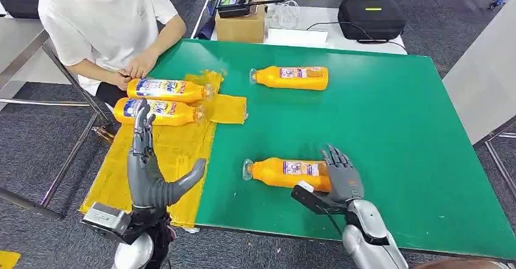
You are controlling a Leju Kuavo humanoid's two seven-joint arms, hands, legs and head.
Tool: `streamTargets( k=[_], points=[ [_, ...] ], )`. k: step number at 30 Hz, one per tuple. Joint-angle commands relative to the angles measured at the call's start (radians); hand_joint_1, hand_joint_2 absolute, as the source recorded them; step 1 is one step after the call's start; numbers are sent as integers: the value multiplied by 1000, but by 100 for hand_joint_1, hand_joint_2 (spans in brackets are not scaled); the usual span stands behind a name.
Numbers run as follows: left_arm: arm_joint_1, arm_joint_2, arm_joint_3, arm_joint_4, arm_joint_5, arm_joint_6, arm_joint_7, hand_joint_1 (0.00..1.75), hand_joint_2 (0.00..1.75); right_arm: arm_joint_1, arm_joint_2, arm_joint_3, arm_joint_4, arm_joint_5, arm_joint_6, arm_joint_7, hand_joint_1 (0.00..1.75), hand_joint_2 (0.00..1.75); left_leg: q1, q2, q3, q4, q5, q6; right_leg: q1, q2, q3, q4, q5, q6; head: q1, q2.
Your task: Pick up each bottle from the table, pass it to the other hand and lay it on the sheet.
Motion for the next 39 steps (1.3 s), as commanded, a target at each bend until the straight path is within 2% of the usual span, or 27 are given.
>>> streamTargets(
  k=[1,7,11,13,14,15,16,20,23,31,34,36,39],
  points=[
    [-45,7,-15,83,6,-1,0,0,175,-84,27,38,185,-5,-1,-5,0,175,1,-1,2,-2,1,2,2,-1,1,-2,1,-5,0,0],
    [-44,8,-16,82,7,-2,-1,0,175,-87,26,43,191,-1,-2,-7,0,175,1,-1,1,-2,1,3,2,-1,2,-2,1,-4,0,0],
    [-52,14,-24,90,5,0,-6,0,175,-136,44,73,269,19,2,-15,0,175,1,0,2,-1,1,2,1,0,2,-1,1,-4,0,0],
    [-46,17,-16,83,4,10,-7,0,175,-170,45,110,315,43,48,15,0,175,1,1,2,-2,1,2,2,1,2,-1,1,-5,0,0],
    [-43,17,-13,82,4,12,-7,0,175,-185,40,131,334,56,77,24,80,175,1,2,3,-1,0,2,1,1,2,-1,1,-4,0,0],
    [-43,17,-10,85,0,14,-9,0,175,-203,34,150,354,51,97,21,147,175,1,2,3,-2,1,2,2,2,1,-2,1,-5,0,0],
    [-47,15,-8,92,-1,16,-10,0,175,-220,37,153,384,31,131,18,175,175,1,3,3,-2,1,2,2,2,2,-1,1,-4,0,0],
    [-66,11,-12,119,1,16,-15,0,175,-263,29,176,465,6,189,0,175,175,1,3,6,-2,1,2,2,3,4,-3,2,-5,0,0],
    [-73,9,-10,131,1,21,-15,0,175,-297,37,198,531,16,222,29,175,175,1,4,10,-2,1,2,2,4,8,-2,1,-3,0,0],
    [-67,17,-8,130,4,6,-16,0,175,-322,36,208,563,-17,237,17,175,175,2,2,13,-2,2,2,3,3,12,-3,3,-5,0,0],
    [-69,17,-4,137,9,4,-17,0,175,-317,35,209,560,-33,223,-7,175,175,2,2,16,-2,2,2,2,3,14,-3,2,-4,0,0],
    [-64,20,-3,132,14,0,-20,0,175,-299,39,173,525,-89,157,-68,175,175,2,2,15,-2,3,2,2,3,13,-3,3,-5,0,0],
    [-61,21,-3,130,15,-1,-20,0,175,-299,44,175,522,-89,160,-67,175,175,1,2,15,-1,2,2,2,3,13,-3,3,-4,0,0]
  ],
)
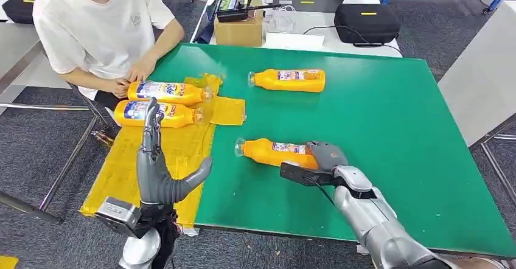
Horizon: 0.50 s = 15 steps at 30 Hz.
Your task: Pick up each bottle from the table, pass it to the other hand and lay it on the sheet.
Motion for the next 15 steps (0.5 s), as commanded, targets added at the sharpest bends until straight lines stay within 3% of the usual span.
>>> streamTargets(
  k=[1,5,7,9,12,15],
  points=[
    [-27,26,5,62,9,-7,1,0,175,44,7,7,74,-52,-34,-58,175,175,0,-3,-3,-1,2,2,1,-2,-2,-1,1,-3,0,0],
    [-2,23,7,66,70,-64,65,0,175,194,25,-145,-192,-276,-158,-226,175,175,1,-3,-3,-2,2,2,2,-3,-1,-3,1,-4,0,0],
    [12,-7,14,127,60,-54,178,0,175,365,19,-196,-469,-331,-206,-221,175,175,1,-5,-2,-3,2,2,2,-4,0,-4,1,-5,0,0],
    [-20,-59,16,241,77,-14,236,0,175,529,64,-310,-723,-482,-314,-297,175,175,1,-8,-4,-3,1,2,2,-7,1,-4,0,-4,0,0],
    [-57,-66,-37,331,149,-33,230,0,175,601,121,-411,-860,-675,-333,-382,175,175,1,-17,-12,-1,1,3,2,-16,-4,-2,-2,-5,0,0],
    [-56,-42,-81,316,148,-37,222,0,175,589,140,-439,-855,-725,-312,-432,175,175,-1,-16,-22,0,1,2,0,-14,-14,1,-1,-3,-1,0]
  ],
)
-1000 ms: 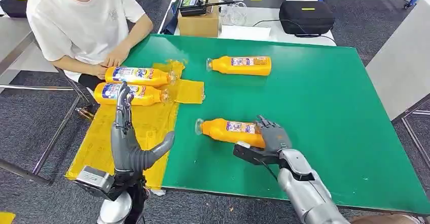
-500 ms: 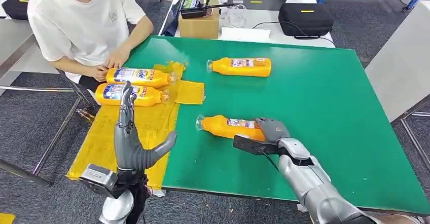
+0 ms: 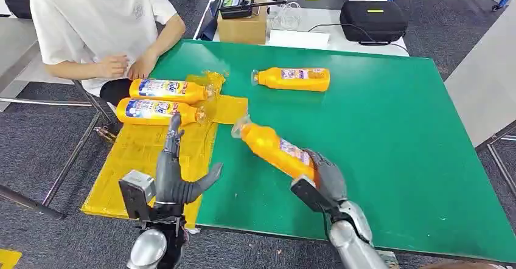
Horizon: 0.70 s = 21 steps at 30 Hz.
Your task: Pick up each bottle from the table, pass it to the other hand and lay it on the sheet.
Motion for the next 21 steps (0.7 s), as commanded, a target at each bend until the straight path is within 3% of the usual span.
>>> streamTargets(
  k=[1,5,9,17,21],
  points=[
    [-65,-6,-84,198,41,-8,-8,0,175,175,94,-245,-374,-208,5,-120,175,175,-1,0,-5,0,0,2,0,0,-5,0,0,-3,0,0],
    [-62,-1,-87,187,41,-10,-6,0,175,170,95,-246,-364,-210,6,-123,175,175,-1,2,-3,-1,0,2,-1,1,-5,-1,0,-3,0,0],
    [-47,42,-134,129,14,-96,-42,0,175,135,120,-263,-353,-268,6,-207,175,175,-1,3,-3,-1,0,2,0,2,-6,-1,0,-4,-1,0],
    [-29,55,-133,87,8,-143,-55,0,175,126,128,-261,-376,-296,16,-213,175,175,0,4,-3,-1,0,3,1,3,-6,-1,0,-5,0,0],
    [5,95,-117,33,43,-269,-61,0,175,73,109,-143,-339,-283,158,-177,175,175,-1,6,-3,-1,0,2,0,6,-6,-1,1,-5,0,0]
  ],
)
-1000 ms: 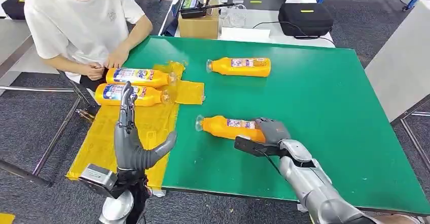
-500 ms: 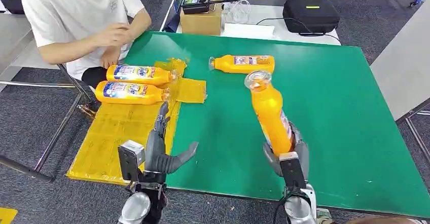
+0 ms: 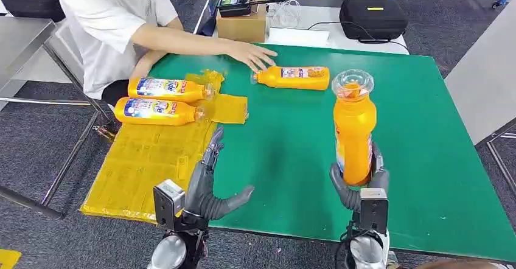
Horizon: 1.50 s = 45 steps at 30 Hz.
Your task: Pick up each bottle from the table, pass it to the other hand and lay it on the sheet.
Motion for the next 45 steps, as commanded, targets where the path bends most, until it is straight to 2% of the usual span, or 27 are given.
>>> streamTargets(
  k=[1,5,8,9,17,28,35,45],
  points=[
    [20,92,1,-53,61,-174,5,0,175,-99,-3,128,50,23,165,26,175,175,0,4,1,-1,0,1,0,4,-1,0,1,-3,0,0],
    [-16,78,4,-19,91,-261,19,0,175,-148,2,345,141,190,162,3,175,175,1,8,2,-2,-1,2,2,8,-1,0,1,-5,0,0],
    [-43,65,-8,-5,96,-277,25,0,175,-183,12,434,175,244,140,7,175,175,2,6,2,-3,0,2,3,6,-1,-1,2,-7,0,0],
    [-47,61,-9,-5,104,-282,28,0,175,-190,11,457,177,256,141,6,175,175,2,5,0,-1,0,1,2,4,-1,0,1,-4,0,0],
    [-48,60,-10,-8,106,-283,28,0,175,-193,9,468,177,263,141,7,175,175,1,2,0,-1,0,2,1,1,0,0,0,-3,0,0],
    [-84,47,-28,-52,188,-286,18,0,175,-193,-4,595,196,279,113,2,175,175,1,1,-1,-1,1,2,2,0,-1,0,0,-3,0,0],
    [-86,42,-46,-85,195,-272,8,0,175,-197,-18,602,211,280,115,9,175,175,1,0,0,-1,0,3,2,0,0,-1,0,-5,0,0],
    [-115,-4,-5,-91,307,-96,22,0,175,-171,-28,676,276,315,92,22,175,175,1,-2,0,-1,1,2,2,-2,0,-1,0,-4,0,0]
  ],
)
